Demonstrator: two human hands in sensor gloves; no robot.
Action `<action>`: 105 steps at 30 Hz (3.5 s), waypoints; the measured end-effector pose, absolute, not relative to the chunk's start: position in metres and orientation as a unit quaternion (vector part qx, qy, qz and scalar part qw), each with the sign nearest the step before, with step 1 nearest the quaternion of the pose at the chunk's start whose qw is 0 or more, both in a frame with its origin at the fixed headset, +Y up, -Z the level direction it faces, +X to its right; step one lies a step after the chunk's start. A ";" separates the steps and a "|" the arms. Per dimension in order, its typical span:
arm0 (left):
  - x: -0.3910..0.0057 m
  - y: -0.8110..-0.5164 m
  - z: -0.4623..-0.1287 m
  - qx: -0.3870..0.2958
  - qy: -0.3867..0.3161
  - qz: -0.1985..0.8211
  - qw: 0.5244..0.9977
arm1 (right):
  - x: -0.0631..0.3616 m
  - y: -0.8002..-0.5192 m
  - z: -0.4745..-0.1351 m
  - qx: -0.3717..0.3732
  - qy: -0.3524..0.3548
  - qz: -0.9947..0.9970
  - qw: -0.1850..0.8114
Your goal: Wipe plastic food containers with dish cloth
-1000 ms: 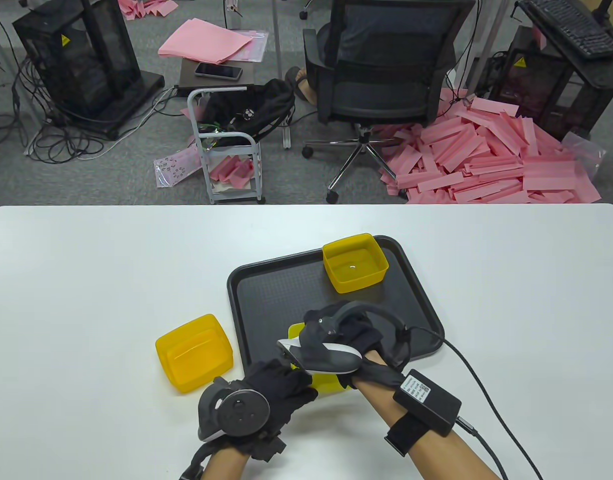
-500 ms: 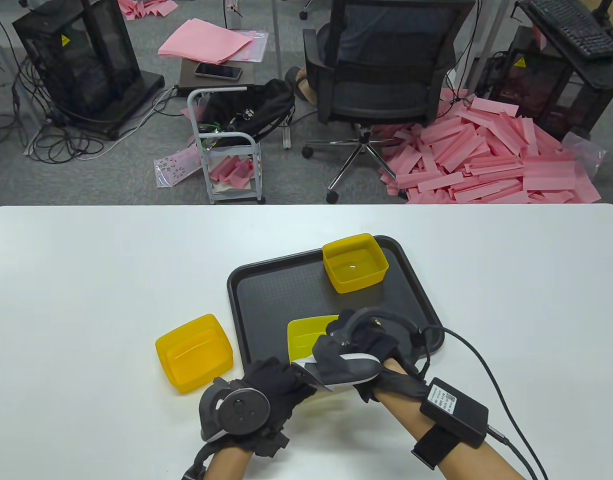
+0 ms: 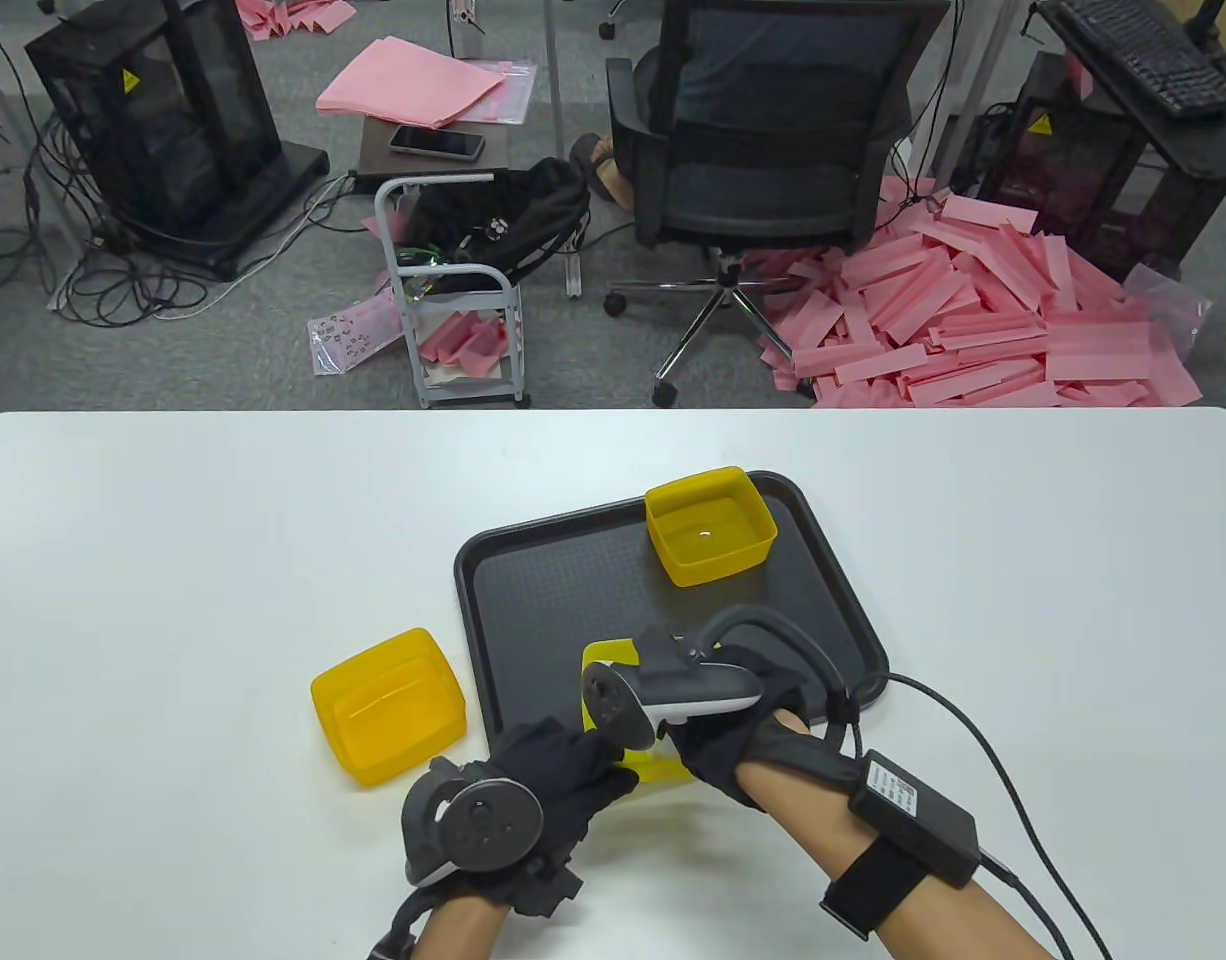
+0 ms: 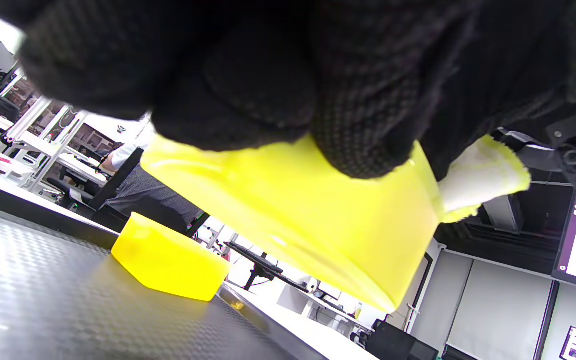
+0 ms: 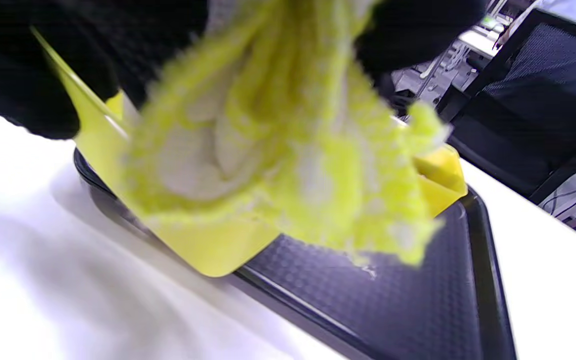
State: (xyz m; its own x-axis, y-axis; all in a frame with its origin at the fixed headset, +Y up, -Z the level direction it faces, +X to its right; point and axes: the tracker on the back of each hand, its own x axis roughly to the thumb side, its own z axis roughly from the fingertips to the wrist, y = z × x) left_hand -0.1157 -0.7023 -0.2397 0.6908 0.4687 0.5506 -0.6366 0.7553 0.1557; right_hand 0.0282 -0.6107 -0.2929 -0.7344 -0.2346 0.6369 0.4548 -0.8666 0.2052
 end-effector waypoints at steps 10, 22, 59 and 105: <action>-0.114 -0.702 -0.239 0.177 -0.251 0.319 0.897 | 0.025 -0.607 -0.308 -0.293 -0.190 -0.934 0.074; -0.112 -0.698 -0.235 0.183 -0.259 0.316 0.894 | -0.017 -0.605 -0.308 -0.283 -0.010 -0.944 0.169; -0.116 -0.698 -0.234 0.205 -0.227 0.313 0.899 | 0.016 -0.618 -0.318 -0.214 -0.276 -0.909 0.227; -0.135 -0.706 -0.245 0.180 -0.175 0.344 0.905 | 0.157 -0.607 -0.333 -0.097 -0.058 -0.906 -0.409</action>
